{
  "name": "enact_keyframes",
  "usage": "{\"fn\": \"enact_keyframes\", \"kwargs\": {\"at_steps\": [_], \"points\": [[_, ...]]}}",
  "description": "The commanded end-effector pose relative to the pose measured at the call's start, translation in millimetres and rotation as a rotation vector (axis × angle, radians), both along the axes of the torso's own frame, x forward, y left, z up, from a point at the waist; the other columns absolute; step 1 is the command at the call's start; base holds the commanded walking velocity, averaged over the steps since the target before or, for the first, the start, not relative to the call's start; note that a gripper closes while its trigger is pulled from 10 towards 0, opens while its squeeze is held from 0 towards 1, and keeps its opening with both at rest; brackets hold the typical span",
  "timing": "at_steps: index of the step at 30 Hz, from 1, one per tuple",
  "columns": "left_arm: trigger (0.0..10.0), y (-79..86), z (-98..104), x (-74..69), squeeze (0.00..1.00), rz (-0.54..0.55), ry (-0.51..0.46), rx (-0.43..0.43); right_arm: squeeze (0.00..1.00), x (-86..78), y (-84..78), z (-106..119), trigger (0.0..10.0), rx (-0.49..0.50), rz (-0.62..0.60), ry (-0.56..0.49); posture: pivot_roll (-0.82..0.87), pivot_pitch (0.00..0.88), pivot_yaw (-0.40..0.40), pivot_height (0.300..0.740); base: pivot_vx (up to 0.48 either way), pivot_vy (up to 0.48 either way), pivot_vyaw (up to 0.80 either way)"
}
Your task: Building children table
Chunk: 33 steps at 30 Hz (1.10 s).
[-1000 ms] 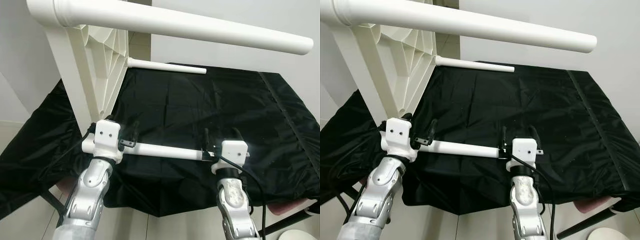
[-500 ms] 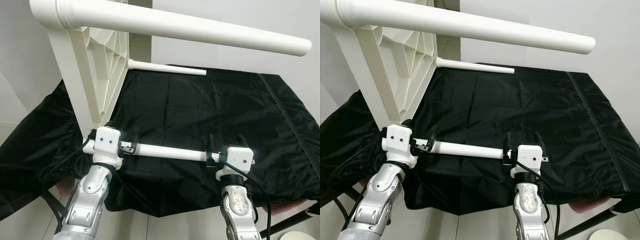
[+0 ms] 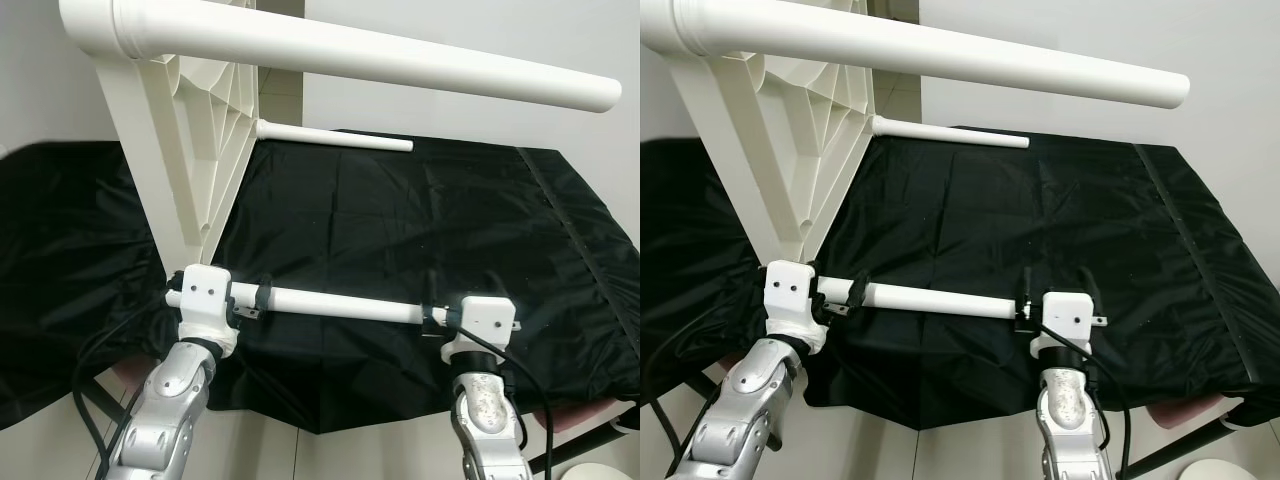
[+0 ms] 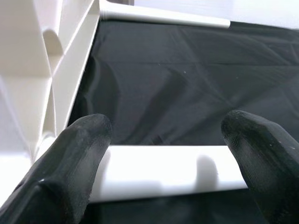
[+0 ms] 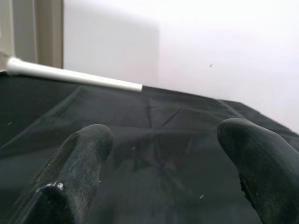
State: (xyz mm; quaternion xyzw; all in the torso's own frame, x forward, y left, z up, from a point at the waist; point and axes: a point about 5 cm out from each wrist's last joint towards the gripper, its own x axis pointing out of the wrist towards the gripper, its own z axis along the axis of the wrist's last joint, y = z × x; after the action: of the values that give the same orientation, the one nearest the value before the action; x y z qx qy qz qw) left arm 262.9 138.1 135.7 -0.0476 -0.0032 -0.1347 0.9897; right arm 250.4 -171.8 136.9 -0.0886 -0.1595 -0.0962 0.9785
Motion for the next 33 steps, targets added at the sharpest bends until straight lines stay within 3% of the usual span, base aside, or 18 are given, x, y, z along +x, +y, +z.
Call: {"fn": "enact_keyframes", "kwargs": {"at_steps": [1, 4, 8, 11, 14, 18, 19, 20, 26, 29, 33], "points": [[10.0, -5.7, -1.2, -7.2, 0.00, -0.181, 0.020, -0.018, 0.00, 1.8, -2.0, -2.2, 10.0, -0.005, -0.002, 0.012, 0.06, 0.023, -0.004, 0.740, 0.000, 0.000, 0.00], [10.0, -1.7, -1.5, -18.2, 0.00, -0.202, 0.098, -0.100, 0.00, 6.6, -3.4, -0.2, 10.0, -0.027, 0.010, 0.007, 0.07, 0.028, -0.014, 0.740, 0.000, 0.000, 0.00], [10.0, -3.6, -6.0, -27.8, 0.00, -0.245, 0.190, -0.147, 0.00, 8.8, -3.9, 0.9, 10.0, -0.037, 0.021, 0.008, 0.09, 0.036, -0.022, 0.740, 0.000, 0.000, 0.00], [10.0, -3.3, -5.8, -29.1, 0.00, -0.245, 0.205, -0.173, 0.00, 9.0, -3.7, 1.3, 10.0, -0.042, 0.024, 0.006, 0.09, 0.036, -0.021, 0.740, 0.000, 0.000, 0.00], [10.0, -1.1, -2.7, -25.3, 0.00, -0.216, 0.257, -0.281, 0.00, 10.8, -3.1, 4.7, 10.0, -0.058, 0.028, -0.009, 0.09, 0.037, -0.018, 0.740, 0.000, 0.000, 0.00], [10.0, -0.9, -1.9, -24.0, 0.00, -0.214, 0.264, -0.295, 0.00, 11.3, -3.0, 5.6, 10.0, -0.061, 0.028, -0.013, 0.09, 0.037, -0.018, 0.740, 0.000, 0.000, 0.00], [10.0, -1.6, -1.4, -20.6, 0.00, -0.205, 0.278, -0.329, 0.00, 11.7, -2.7, 8.3, 10.0, -0.073, 0.029, -0.025, 0.08, 0.034, -0.014, 0.740, 0.000, 0.000, 0.00], [10.0, -3.4, -1.2, -12.8, 0.00, -0.187, 0.320, -0.416, 0.00, 13.0, -3.0, 13.7, 10.0, -0.097, 0.027, -0.048, 0.08, 0.031, -0.011, 0.740, 0.000, 0.000, 0.00], [10.0, -3.3, -2.6, -8.4, 0.00, -0.166, 0.358, -0.463, 0.00, 14.3, -3.8, 16.5, 10.0, -0.106, 0.023, -0.058, 0.06, 0.028, -0.005, 0.740, 0.000, 0.000, 0.00], [10.0, -0.5, -9.1, -2.0, 0.00, -0.095, 0.421, -0.523, 0.00, 13.8, -6.1, 20.5, 10.0, -0.111, 0.016, -0.071, 0.05, 0.030, -0.003, 0.740, 0.000, 0.000, 0.00], [10.0, 2.2, -13.4, 1.7, 0.00, -0.047, 0.464, -0.527, 0.00, 13.4, -6.9, 22.7, 10.0, -0.117, 0.012, -0.079, 0.05, 0.031, -0.001, 0.740, 0.000, 0.000, 0.00]]}}
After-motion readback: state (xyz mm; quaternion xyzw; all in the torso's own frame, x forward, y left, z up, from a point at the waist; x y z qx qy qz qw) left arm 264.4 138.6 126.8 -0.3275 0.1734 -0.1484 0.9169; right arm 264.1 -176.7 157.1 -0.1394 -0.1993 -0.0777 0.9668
